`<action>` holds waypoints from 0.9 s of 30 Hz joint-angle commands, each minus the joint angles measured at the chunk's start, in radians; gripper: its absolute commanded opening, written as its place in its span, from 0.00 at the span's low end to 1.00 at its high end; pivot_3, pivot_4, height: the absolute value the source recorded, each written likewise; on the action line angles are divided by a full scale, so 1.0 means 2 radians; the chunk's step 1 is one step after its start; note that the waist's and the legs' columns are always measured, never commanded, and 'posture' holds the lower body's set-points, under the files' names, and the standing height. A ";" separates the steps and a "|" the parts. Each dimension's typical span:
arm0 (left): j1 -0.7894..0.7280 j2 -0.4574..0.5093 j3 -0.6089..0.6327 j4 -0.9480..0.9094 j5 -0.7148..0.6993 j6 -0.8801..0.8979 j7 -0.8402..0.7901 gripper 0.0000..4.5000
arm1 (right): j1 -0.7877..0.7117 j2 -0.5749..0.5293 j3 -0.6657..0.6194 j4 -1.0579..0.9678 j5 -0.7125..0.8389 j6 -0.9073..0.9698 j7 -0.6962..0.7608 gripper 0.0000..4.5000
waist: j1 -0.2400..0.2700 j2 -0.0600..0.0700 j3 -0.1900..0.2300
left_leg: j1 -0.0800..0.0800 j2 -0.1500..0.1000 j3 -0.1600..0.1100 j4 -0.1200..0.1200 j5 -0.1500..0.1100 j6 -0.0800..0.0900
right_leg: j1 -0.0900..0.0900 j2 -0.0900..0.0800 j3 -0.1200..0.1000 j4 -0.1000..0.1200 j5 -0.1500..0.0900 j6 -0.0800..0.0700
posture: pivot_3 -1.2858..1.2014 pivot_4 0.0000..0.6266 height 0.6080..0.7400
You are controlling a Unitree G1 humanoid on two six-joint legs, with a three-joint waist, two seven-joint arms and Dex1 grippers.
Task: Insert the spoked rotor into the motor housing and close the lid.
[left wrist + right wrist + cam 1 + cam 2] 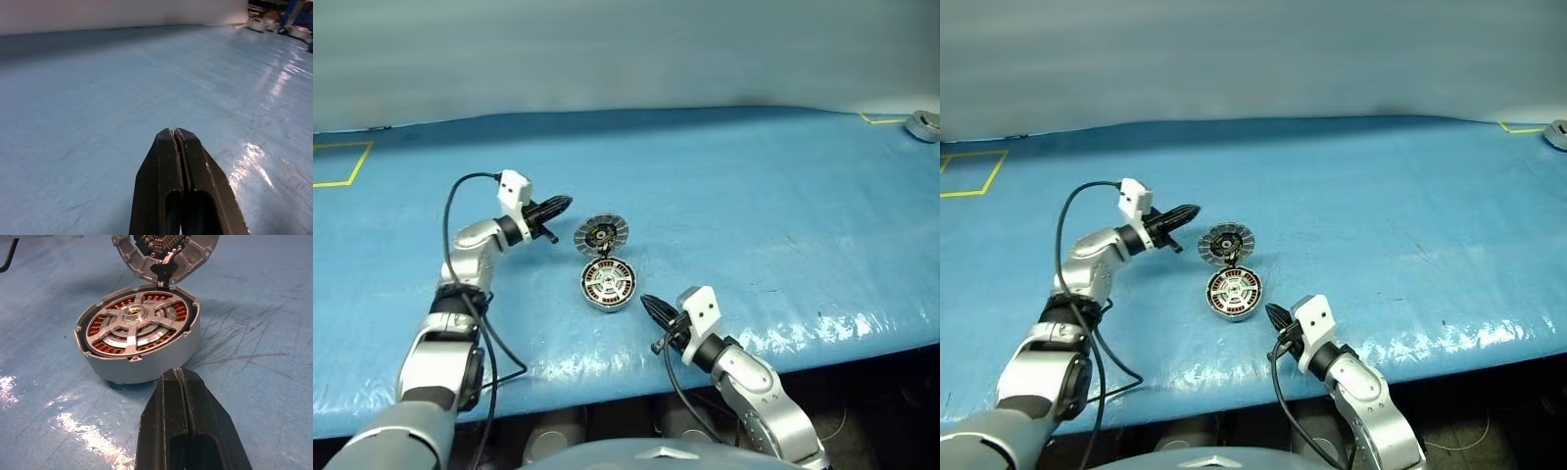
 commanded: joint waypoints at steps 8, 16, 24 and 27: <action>-0.045 0.017 -0.065 0.012 0.010 0.129 -0.222 0.01 | 0.002 0.015 0.004 -0.006 -0.010 -0.008 -0.014 0.00 | -0.009 0.000 0.000 | 0.000 0.000 0.000 0.000 0.000 0.001 | 0.000 0.001 0.000 0.000 -0.001 0.001 | 0.52 0.24 1.00; -0.003 0.022 -0.081 -0.067 0.008 0.162 -0.246 0.01 | -0.008 0.016 0.005 0.009 -0.010 -0.005 -0.014 0.00 | -0.007 0.000 0.000 | 0.000 0.002 0.000 0.000 0.000 0.001 | 0.000 0.001 0.001 0.001 -0.001 0.001 | 0.52 0.24 1.00; 0.060 0.025 -0.127 -0.145 0.030 0.159 -0.240 0.01 | -0.016 0.022 0.001 0.017 -0.009 -0.001 -0.020 0.00 | -0.004 0.000 0.000 | 0.000 0.002 0.000 0.000 -0.001 0.001 | 0.000 0.000 0.001 0.001 0.000 -0.001 | 0.52 0.24 1.00; 0.075 0.029 -0.113 -0.167 0.023 0.146 -0.227 0.01 | -0.007 0.024 -0.012 0.005 -0.003 0.001 -0.027 0.00 | -0.003 0.000 0.000 | 0.000 0.002 0.000 0.001 0.000 0.001 | 0.000 0.000 0.001 0.001 0.000 0.000 | 0.52 0.24 1.00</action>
